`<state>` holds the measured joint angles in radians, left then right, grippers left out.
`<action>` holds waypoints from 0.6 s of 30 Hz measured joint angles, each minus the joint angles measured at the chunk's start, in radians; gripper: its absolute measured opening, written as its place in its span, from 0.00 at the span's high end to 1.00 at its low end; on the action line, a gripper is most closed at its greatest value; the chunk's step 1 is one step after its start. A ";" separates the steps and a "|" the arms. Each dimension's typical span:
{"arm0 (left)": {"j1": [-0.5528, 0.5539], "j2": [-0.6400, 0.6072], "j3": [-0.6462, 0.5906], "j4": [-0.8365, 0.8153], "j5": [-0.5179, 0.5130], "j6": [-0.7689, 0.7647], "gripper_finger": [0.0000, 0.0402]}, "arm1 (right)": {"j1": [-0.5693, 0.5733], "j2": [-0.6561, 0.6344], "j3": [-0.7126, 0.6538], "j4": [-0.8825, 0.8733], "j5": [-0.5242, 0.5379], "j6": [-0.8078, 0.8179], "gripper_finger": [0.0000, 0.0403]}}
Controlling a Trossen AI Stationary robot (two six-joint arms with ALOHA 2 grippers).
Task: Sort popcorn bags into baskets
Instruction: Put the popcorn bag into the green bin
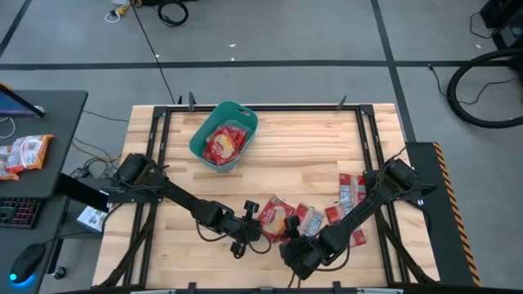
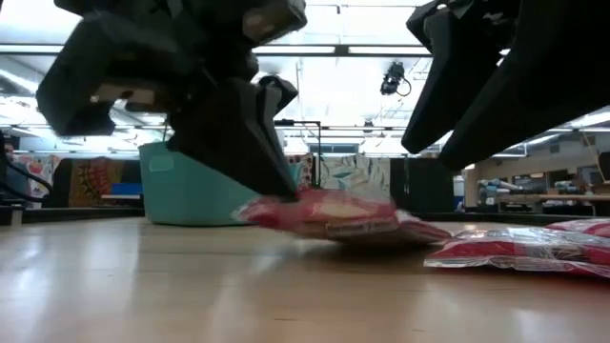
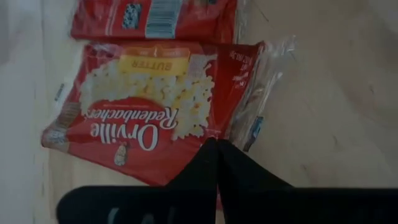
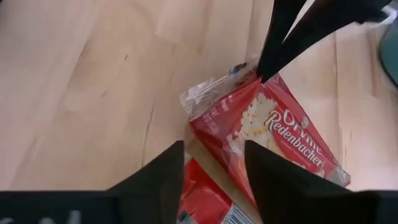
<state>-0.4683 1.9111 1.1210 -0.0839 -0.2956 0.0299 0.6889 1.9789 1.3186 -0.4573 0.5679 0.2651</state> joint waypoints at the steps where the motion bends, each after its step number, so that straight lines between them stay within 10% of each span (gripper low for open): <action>1: 0.000 -0.002 0.001 0.006 -0.001 -0.002 0.99 | -0.001 0.000 0.000 0.000 0.000 -0.004 0.55; 18: 0.013 -0.050 0.002 0.018 -0.008 -0.053 0.99 | -0.024 0.114 -0.007 0.007 0.161 -0.086 0.47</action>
<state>-0.4555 1.8609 1.1233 -0.0656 -0.3038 -0.0227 0.6646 2.0930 1.3117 -0.4506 0.7287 0.1791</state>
